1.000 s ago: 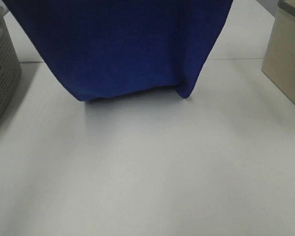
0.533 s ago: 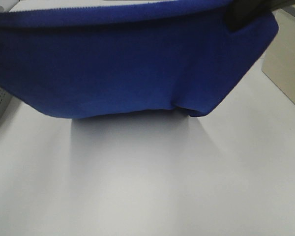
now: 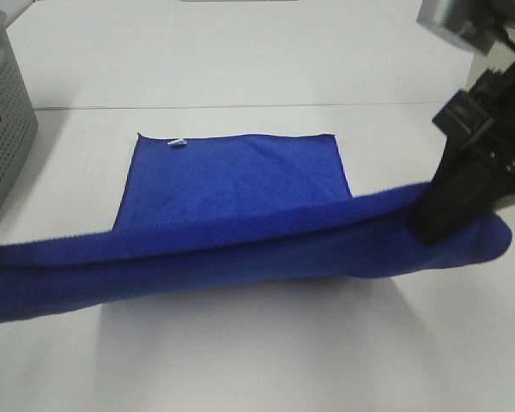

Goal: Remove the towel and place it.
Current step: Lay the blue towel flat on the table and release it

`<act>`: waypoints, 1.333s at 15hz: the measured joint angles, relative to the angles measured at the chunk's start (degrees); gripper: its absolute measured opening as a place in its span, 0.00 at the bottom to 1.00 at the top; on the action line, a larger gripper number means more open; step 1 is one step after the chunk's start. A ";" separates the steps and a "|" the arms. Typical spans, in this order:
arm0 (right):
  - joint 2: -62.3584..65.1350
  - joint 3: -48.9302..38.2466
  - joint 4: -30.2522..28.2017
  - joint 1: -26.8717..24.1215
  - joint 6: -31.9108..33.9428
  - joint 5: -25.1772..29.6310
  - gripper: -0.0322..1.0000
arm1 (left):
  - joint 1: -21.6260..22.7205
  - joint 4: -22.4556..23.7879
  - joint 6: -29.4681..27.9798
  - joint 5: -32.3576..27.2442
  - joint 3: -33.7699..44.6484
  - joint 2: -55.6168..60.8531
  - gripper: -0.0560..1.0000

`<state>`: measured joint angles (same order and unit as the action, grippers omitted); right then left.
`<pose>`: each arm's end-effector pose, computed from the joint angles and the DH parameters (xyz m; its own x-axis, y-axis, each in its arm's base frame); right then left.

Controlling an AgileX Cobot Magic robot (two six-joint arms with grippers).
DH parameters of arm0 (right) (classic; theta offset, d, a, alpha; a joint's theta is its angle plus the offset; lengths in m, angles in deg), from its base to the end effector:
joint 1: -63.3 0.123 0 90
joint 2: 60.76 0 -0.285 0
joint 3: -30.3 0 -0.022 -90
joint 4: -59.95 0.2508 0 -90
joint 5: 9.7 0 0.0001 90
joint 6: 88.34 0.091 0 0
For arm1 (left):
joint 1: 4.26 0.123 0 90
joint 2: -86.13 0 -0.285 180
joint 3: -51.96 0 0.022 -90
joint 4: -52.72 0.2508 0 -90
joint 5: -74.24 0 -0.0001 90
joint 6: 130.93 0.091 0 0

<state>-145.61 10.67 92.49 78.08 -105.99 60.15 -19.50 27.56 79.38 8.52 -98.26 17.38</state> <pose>0.2155 0.1044 0.2879 -0.9237 -0.3254 -0.2022 -0.3831 0.7878 0.4822 0.1584 -0.0797 0.2934 -0.7472 0.5206 -0.4132 0.6419 0.7264 -0.2455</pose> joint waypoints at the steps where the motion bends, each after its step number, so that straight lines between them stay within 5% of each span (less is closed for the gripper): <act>1: 0.00 -2.69 0.46 0.00 -0.11 0.00 0.05 | 0.00 -0.80 0.11 0.06 2.18 0.00 0.05; 6: -0.57 -14.84 4.30 0.00 -0.40 -0.11 0.05 | 0.00 -3.78 0.06 0.11 12.89 0.11 0.05; 10: -7.62 -16.96 6.13 -0.06 -0.46 -0.23 0.05 | 0.23 -3.78 -4.81 0.00 13.87 -2.58 0.05; 20: -28.65 -16.84 5.90 -0.23 -1.38 -2.35 0.05 | 0.40 -7.28 -5.79 5.27 13.69 -32.89 0.05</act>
<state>-174.26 -6.18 98.39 77.85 -107.36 57.80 -19.10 20.29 73.59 13.79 -84.57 -15.51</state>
